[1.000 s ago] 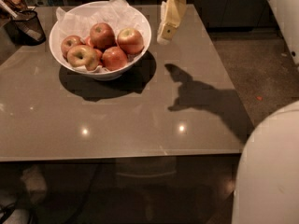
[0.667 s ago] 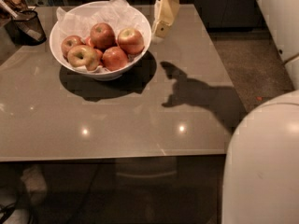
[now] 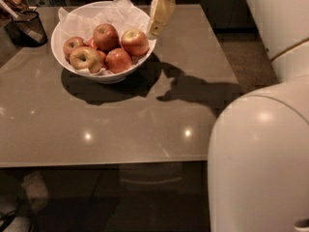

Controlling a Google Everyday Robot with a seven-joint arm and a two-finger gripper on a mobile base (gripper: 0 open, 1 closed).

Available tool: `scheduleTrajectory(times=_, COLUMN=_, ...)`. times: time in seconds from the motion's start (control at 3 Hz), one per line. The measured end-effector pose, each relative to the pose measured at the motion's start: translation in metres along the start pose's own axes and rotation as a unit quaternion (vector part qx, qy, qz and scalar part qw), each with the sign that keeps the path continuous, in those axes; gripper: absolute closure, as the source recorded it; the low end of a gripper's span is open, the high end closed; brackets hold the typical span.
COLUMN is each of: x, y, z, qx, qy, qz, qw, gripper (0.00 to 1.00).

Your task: Pick apple from white bowl

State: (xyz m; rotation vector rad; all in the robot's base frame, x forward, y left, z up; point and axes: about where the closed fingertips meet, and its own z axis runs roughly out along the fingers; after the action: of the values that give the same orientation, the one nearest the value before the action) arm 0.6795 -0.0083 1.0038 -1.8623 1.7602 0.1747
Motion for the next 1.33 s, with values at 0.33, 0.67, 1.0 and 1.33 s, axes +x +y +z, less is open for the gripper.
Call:
scheduleTrajectory(times=0.33, x=-0.002, y=-0.003, z=0.007, qx=-0.007, qy=-0.003, qz=0.006, qw=1.0000, gripper=0.26)
scheduleTrajectory(times=0.67, x=-0.006, y=-0.005, z=0.016, qx=-0.018, qy=-0.006, qz=0.007, qw=0.9998, gripper=0.23)
scheduleTrajectory(times=1.0, x=-0.014, y=-0.004, z=0.030, qx=-0.035, qy=-0.011, qz=0.001, qw=0.9993, gripper=0.19)
scheduleTrajectory(times=1.33, x=-0.023, y=-0.003, z=0.044, qx=-0.051, qy=-0.018, qz=-0.003, qw=0.9985, gripper=0.22)
